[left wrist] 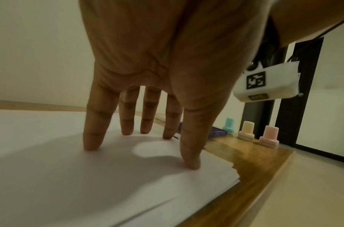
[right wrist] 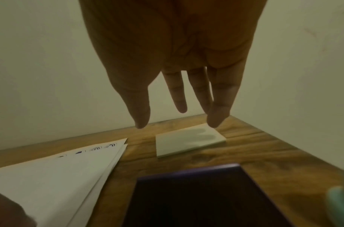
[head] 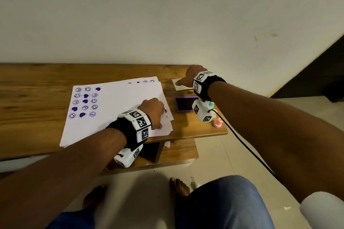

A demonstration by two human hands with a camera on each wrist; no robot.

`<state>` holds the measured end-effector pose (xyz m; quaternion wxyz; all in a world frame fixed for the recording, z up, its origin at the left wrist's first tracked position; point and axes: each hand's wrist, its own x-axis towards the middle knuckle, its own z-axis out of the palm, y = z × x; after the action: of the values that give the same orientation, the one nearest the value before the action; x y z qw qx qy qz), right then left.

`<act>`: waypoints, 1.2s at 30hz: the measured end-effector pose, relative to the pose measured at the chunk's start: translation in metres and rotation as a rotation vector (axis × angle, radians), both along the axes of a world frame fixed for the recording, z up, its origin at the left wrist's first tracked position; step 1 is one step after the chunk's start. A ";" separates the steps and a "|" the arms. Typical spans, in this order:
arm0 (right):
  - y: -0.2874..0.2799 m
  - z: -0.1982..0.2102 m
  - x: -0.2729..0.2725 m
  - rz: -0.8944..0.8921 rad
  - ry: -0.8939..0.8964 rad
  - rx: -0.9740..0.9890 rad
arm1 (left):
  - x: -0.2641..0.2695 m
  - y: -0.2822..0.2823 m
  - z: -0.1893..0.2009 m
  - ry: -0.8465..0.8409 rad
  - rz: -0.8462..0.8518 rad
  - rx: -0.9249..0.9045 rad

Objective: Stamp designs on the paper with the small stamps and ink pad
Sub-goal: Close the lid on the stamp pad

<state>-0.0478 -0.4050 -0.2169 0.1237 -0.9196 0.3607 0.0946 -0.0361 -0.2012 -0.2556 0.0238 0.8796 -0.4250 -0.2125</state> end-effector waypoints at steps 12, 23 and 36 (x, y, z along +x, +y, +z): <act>0.007 -0.028 0.019 0.008 0.172 -0.051 | 0.003 -0.006 -0.007 0.012 0.046 -0.025; 0.021 0.004 0.009 -0.064 -0.007 0.011 | 0.005 -0.007 -0.009 0.034 0.074 -0.063; 0.060 -0.020 -0.054 -0.112 0.027 -0.047 | 0.000 -0.004 -0.002 0.035 0.118 -0.076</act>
<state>-0.1017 -0.3451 -0.2366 0.1024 -0.8993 0.4152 0.0914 -0.0359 -0.2057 -0.2573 0.0769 0.8978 -0.3796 -0.2097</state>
